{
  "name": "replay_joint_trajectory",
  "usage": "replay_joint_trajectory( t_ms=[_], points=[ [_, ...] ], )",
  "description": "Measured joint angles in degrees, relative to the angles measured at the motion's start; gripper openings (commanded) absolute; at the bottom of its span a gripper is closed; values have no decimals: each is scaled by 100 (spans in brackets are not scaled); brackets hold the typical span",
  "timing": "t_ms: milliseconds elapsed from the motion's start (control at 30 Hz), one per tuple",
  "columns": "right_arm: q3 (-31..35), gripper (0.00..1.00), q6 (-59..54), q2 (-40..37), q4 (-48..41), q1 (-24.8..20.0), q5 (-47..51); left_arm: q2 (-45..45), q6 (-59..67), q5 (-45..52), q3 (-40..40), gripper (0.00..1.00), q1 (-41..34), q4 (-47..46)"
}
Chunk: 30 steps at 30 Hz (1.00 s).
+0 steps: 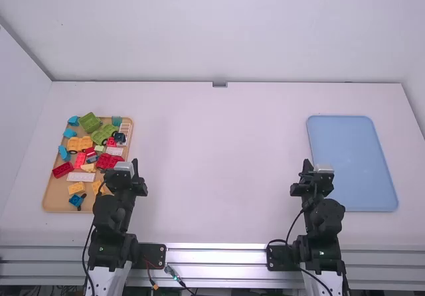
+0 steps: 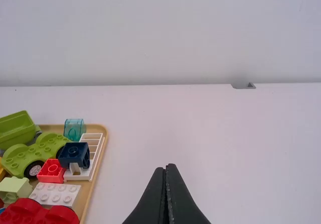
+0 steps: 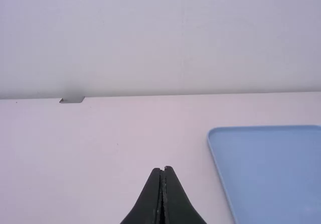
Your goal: Assemble lego blocks to make yellow taxi
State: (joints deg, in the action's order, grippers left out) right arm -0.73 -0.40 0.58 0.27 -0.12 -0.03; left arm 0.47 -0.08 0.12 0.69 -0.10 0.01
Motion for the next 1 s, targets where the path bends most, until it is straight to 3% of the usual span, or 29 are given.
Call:
replay_joint_trajectory(
  t_ms=[267,500,667,1000],
  points=[
    [0,3,4,24,7,0,2,39,0,0,0,3,-2,7],
    [-205,10,-35,540,-48,0,7,496,-44,-76,251,10,0,-190],
    [-691,16,-105,1071,-111,0,17,1051,-162,-85,841,16,35,-431],
    [-1956,34,-275,2649,-201,-7,66,3069,-599,4,2898,34,409,-1508]
  ],
)
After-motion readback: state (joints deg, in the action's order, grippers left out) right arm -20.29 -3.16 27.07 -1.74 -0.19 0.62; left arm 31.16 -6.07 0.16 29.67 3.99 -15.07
